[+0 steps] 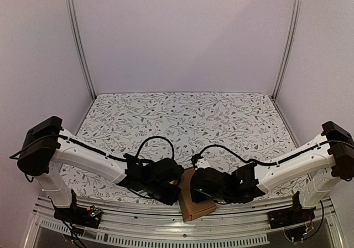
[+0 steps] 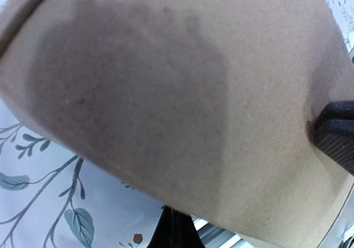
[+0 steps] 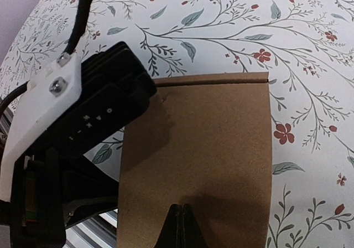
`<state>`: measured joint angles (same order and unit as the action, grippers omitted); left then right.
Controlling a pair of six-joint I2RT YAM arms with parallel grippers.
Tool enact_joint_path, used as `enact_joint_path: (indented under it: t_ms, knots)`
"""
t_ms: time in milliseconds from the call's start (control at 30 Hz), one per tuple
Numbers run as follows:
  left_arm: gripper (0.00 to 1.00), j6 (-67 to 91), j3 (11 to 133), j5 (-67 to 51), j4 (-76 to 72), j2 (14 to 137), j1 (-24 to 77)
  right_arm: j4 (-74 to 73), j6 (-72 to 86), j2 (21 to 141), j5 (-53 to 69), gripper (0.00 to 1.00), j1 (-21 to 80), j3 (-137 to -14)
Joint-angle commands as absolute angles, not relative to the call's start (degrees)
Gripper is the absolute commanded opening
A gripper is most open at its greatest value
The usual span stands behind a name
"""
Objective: Fold the paper box
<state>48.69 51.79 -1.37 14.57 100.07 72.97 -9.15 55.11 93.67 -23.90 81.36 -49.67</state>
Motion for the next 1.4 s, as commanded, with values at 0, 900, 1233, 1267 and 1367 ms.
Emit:
enact_joint_path:
  t_ms: [0, 900, 1233, 1267, 1367]
  knots:
    - [0.00, 50.6, 48.8, -0.2, 2.1, 97.1, 71.4, -9.2, 55.7, 94.7, -17.2, 0.00, 82.0, -47.3]
    - [0.00, 47.8, 52.5, 1.4, 14.1, 99.7, 69.9, -27.4, 58.7, 76.3, -27.5, 0.00, 76.6, -38.6]
    - [0.00, 47.7, 55.2, -1.0, 14.6, 103.8, 69.7, -13.1, 59.7, 84.6, -19.3, 0.00, 76.1, -36.7]
    - [0.00, 47.7, 55.3, -1.2, 14.6, 104.1, 69.7, -11.0, 60.0, 85.2, -18.7, 0.00, 76.0, -36.6]
    - [0.00, 47.6, 55.6, -1.6, 14.5, 104.6, 69.7, -7.7, 60.3, 87.6, -16.7, 0.00, 76.1, -36.5]
